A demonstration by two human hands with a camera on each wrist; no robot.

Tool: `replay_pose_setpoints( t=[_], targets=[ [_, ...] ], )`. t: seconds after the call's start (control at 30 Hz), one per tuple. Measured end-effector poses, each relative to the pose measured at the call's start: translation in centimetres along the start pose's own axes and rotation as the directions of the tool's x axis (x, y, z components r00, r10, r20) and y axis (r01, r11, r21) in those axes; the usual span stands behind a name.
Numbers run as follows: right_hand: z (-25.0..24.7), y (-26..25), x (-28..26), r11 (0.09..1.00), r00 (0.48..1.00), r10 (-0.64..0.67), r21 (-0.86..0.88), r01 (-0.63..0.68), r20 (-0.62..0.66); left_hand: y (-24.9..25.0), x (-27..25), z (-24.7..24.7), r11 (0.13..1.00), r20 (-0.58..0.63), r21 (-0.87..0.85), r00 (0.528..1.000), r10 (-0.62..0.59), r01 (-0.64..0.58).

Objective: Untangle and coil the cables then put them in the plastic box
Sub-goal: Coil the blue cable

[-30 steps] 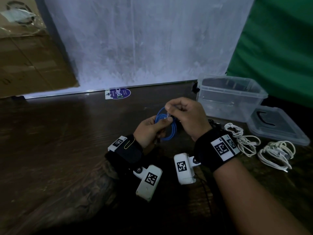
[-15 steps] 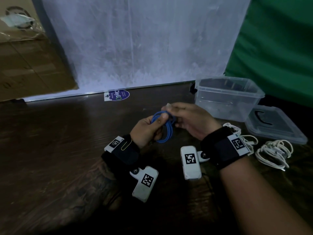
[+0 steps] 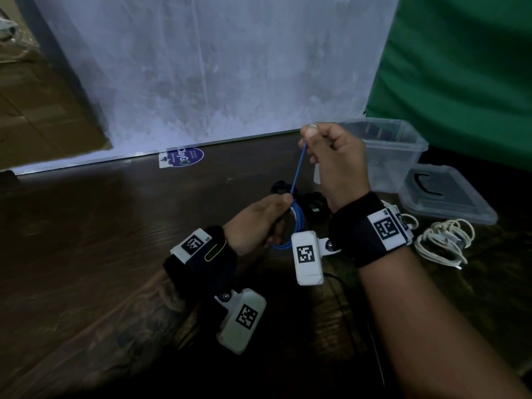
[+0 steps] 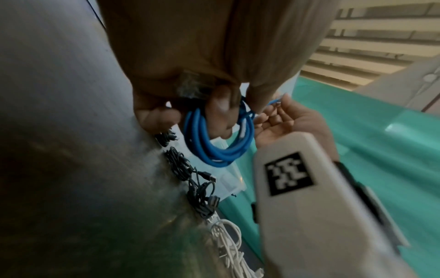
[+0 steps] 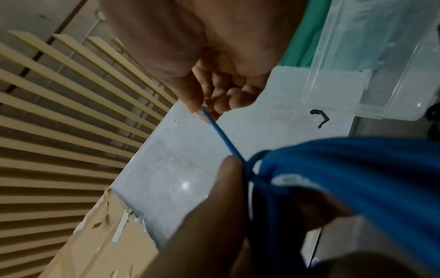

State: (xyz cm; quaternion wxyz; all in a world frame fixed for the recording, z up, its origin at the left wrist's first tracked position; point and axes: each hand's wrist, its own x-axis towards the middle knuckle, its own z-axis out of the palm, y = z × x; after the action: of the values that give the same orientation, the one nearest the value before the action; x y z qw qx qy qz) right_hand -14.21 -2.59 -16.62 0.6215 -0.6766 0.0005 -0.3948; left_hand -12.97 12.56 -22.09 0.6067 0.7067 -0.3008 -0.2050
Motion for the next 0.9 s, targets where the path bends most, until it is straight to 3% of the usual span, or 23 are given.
replay_pose_setpoints(
  t=[0.07, 0.13, 0.27, 0.33, 0.4, 0.47, 0.57, 0.63, 0.8, 0.9],
  targets=[
    [-0.2, 0.2, 0.3, 1.0, 0.999, 0.004, 0.01, -0.004, -0.038, -0.2, 0.1, -0.1, 0.999, 0.004, -0.021, 1.0, 0.028, -0.028],
    [-0.5, 0.7, 0.6, 0.998, 0.998, 0.037, 0.049, -0.034, -0.053, -0.2, 0.2, -0.3, 0.988, 0.014, -0.15, 0.999, 0.04, -0.037],
    [-0.8, 1.6, 0.7, 0.948, 0.981, 0.17, 0.254, -0.189, 0.096, -0.1, 0.6, -1.9, 0.896, -0.102, -0.442, 0.995, -0.007, -0.039],
    [-0.9, 2.0, 0.5, 0.961, 0.964, 0.202, 0.156, -0.23, 0.175, -0.2, 0.8, -3.1, 0.831, -0.111, -0.553, 0.994, -0.004, -0.058],
    [-0.6, 2.4, -0.1, 0.967, 0.927, 0.256, -0.088, -0.24, 0.276, -0.4, 1.0, -4.0, 0.778, -0.116, -0.623, 0.993, 0.008, -0.079],
    [0.2, 2.9, -1.0, 0.938, 0.873, 0.33, -0.23, -0.26, 0.36, -0.6, 1.1, -4.5, 0.763, -0.13, -0.639, 0.991, 0.012, -0.093],
    [1.1, 3.3, -1.9, 0.89, 0.788, 0.448, -0.124, -0.439, 0.423, -1.0, 1.2, -4.7, 0.766, -0.118, -0.636, 0.993, 0.023, -0.094],
    [1.2, 3.2, -2.1, 0.866, 0.759, 0.47, -0.069, -0.496, 0.451, -1.2, 1.2, -4.8, 0.789, -0.096, -0.606, 0.994, 0.051, -0.099],
    [1.3, 2.7, -2.5, 0.86, 0.716, 0.449, -0.041, -0.509, 0.534, -1.8, 1.4, -4.9, 0.851, -0.094, -0.516, 0.994, 0.06, -0.1],
    [1.2, 2.6, -2.5, 0.887, 0.681, 0.416, -0.104, -0.45, 0.603, -2.0, 1.3, -5.1, 0.856, -0.123, -0.501, 0.989, 0.077, -0.129]
  ],
)
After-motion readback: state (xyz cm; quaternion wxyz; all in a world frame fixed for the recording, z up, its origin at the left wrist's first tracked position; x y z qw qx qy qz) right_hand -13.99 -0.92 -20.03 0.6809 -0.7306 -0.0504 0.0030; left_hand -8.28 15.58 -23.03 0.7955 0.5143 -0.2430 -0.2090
